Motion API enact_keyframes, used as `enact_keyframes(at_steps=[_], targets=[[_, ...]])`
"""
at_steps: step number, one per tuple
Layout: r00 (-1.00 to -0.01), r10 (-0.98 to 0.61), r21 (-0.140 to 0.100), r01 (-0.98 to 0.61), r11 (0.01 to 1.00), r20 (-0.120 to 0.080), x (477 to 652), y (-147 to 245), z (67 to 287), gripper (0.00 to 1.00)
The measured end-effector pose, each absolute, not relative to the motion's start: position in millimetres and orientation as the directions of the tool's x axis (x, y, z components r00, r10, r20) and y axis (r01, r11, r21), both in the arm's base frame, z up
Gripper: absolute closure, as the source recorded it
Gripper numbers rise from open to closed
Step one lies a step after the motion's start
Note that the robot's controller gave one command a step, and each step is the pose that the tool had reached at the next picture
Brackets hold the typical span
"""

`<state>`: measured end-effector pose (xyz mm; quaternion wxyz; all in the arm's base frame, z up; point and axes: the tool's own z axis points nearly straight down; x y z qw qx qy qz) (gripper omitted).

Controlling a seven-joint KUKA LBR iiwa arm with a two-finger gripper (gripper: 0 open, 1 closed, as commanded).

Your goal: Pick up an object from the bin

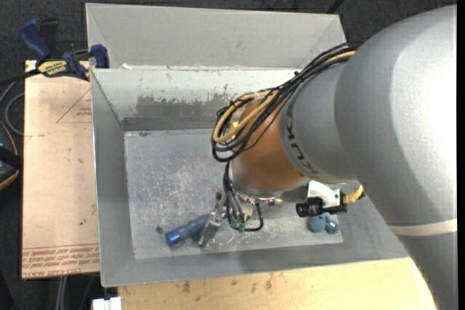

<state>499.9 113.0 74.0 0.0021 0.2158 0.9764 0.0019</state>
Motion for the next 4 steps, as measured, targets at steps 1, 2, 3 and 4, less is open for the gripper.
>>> enact_keyframes(at_steps=[1, 2, 3, 4], targets=[[-0.865, 0.502, 0.005, 0.502, 0.865, -0.010, 501.9, 138, 75, 0.00], [-0.865, 0.501, 0.012, 0.501, 0.865, -0.012, 503.6, 141, 76, 1.00], [-0.867, 0.498, 0.003, 0.498, 0.867, -0.002, 504.8, 141, 122, 1.00], [-0.868, 0.496, 0.001, 0.496, 0.868, 0.000, 505.0, 142, 138, 1.00]])
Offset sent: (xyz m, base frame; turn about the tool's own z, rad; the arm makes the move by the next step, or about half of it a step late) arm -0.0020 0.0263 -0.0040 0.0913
